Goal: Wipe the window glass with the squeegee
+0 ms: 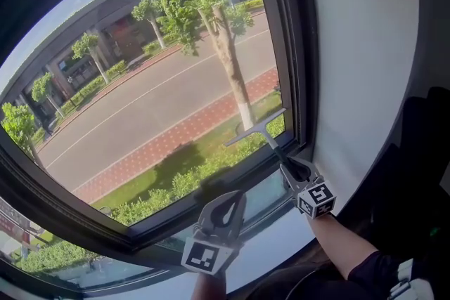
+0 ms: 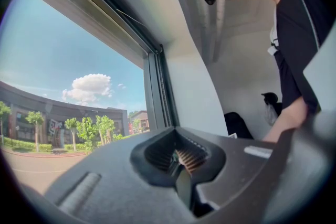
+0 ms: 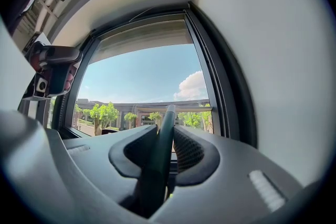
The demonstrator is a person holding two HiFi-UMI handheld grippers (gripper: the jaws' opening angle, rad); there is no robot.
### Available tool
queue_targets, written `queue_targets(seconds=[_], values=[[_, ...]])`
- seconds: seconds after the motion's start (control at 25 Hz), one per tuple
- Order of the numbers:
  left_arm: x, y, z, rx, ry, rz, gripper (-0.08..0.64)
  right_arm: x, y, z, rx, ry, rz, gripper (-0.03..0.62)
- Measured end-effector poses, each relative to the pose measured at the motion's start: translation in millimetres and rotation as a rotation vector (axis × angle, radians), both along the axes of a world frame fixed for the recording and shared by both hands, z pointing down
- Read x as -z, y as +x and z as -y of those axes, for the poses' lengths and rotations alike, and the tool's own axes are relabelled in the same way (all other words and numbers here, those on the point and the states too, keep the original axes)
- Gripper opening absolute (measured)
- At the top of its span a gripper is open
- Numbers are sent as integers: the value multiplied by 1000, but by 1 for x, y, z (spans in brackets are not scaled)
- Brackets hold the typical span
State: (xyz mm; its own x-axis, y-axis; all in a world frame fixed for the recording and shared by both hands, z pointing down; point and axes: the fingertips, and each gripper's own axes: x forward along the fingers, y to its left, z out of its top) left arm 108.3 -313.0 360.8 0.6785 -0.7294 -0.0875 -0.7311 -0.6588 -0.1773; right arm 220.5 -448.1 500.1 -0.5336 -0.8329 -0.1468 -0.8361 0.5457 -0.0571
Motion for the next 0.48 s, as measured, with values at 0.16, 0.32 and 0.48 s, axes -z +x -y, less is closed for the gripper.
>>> queue_targets(seconds=[0.16,0.32,0.48], values=[[0,-1,1,-1,-7,0,3,-10,0,-1,1,-30,9,101],[0,-1,0,-5,-12,-1,3,-17,-1,-3,2,-45,12,100],[-3,-1,1,-7,-18,1,3,-30,-1,-3,3,-72,-3,101]])
